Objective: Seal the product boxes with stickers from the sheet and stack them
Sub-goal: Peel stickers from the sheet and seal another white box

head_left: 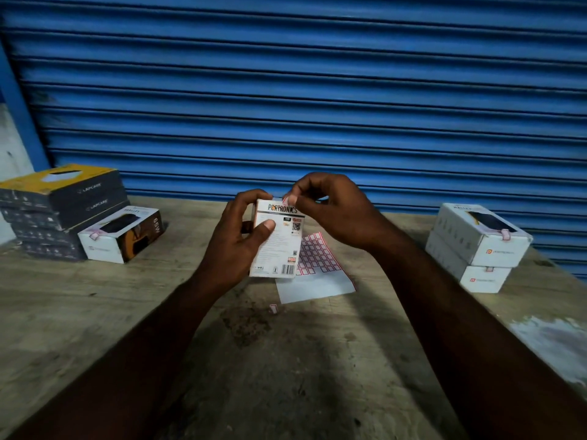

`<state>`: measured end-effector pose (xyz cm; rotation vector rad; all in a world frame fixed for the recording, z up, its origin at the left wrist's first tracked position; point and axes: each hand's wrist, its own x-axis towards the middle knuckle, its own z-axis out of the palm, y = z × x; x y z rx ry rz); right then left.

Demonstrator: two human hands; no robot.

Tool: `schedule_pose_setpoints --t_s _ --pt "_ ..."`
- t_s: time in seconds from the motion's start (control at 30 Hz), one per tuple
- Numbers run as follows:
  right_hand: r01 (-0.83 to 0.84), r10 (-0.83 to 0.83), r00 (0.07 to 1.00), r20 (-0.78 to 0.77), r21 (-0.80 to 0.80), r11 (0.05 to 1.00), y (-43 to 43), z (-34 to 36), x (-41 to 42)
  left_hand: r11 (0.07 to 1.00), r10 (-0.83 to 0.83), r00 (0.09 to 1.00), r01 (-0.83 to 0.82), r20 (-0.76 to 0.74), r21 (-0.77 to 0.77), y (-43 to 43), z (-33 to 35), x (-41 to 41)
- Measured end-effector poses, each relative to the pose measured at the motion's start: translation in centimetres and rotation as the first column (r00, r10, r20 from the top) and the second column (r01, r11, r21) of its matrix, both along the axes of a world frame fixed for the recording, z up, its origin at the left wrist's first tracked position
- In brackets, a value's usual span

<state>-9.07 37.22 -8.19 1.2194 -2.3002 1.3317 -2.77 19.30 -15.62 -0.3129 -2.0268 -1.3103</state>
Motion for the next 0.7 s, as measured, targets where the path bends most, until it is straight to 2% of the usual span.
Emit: schedule_pose_setpoints --t_s 0.07,0.27,0.7 --pt "0.025 -0.024 0.999 -0.024 0.023 0.999 0.1 0.3 0.1 1.0 -0.009 1.0 0.009 0.003 -0.009 0.0 0.1 0.1" --pt "0.075 -0.048 0.993 -0.109 0.253 0.965 1.0 1.3 0.6 0.998 -0.042 0.999 0.043 0.032 -0.043 0.3 0.2 0.5" --pt "0.113 -0.071 0.985 -0.158 0.274 0.955 1.0 1.3 0.7 0.996 -0.086 0.995 0.086 0.04 0.014 0.7 0.1 0.6"
